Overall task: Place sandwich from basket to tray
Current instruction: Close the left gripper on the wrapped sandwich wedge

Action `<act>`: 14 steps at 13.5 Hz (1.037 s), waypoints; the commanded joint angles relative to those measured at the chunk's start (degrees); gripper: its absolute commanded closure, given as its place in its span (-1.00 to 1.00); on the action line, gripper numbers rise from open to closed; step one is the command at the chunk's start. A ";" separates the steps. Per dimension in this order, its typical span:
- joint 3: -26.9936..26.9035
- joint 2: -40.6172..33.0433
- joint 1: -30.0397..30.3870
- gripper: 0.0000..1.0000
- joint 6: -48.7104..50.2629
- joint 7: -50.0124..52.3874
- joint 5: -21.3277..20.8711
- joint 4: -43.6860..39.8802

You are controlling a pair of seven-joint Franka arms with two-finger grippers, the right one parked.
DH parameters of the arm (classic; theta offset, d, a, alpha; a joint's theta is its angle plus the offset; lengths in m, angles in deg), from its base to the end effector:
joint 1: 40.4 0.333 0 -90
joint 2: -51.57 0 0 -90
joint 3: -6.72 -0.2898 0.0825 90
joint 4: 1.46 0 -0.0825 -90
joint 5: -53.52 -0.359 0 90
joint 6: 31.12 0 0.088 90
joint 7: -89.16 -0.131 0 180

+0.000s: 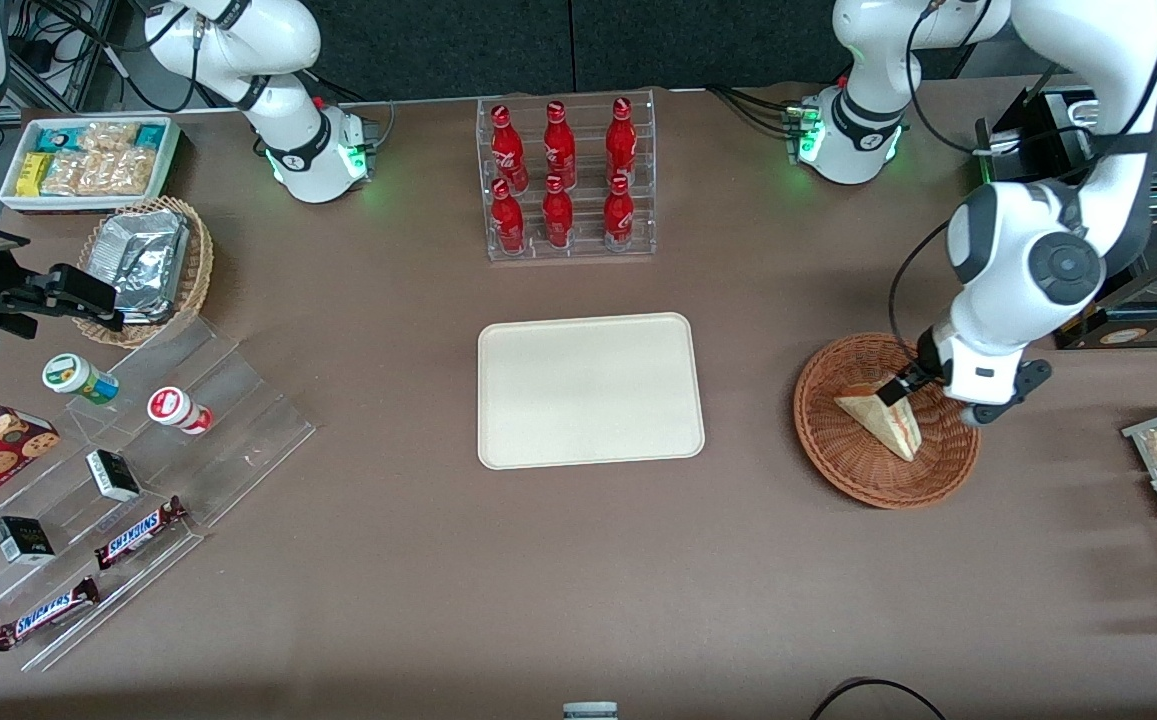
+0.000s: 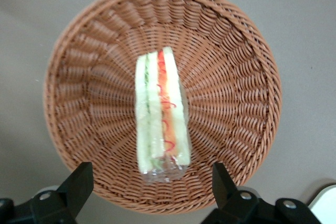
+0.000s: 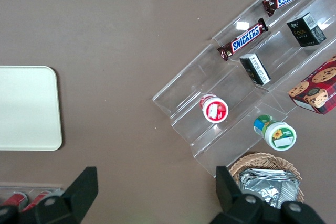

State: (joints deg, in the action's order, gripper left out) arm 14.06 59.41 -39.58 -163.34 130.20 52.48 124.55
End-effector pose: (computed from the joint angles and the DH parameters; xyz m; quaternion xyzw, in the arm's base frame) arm 0.5183 -0.0587 0.2868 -0.9566 -0.2912 0.0133 0.0036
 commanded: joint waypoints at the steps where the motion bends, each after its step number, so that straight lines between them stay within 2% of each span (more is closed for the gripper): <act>1: -0.22 0.60 -0.74 -1.00 -1.72 1.85 -0.46 0.73; 10: -0.57 6.04 -0.74 -1.00 -7.00 1.94 -0.81 1.88; 11: -0.74 6.66 -0.65 -0.93 -7.52 1.94 -0.81 1.88; 12: -0.74 6.93 -0.56 -0.59 -8.22 2.02 -0.81 1.79; 13: -0.74 6.84 -0.56 -0.09 -8.23 2.55 -0.81 1.79; 14: -0.74 6.84 -0.47 0.28 -8.23 3.25 -0.81 1.70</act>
State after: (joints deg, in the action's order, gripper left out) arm 13.48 66.51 -39.98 -170.50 131.25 52.47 125.92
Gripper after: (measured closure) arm 0.106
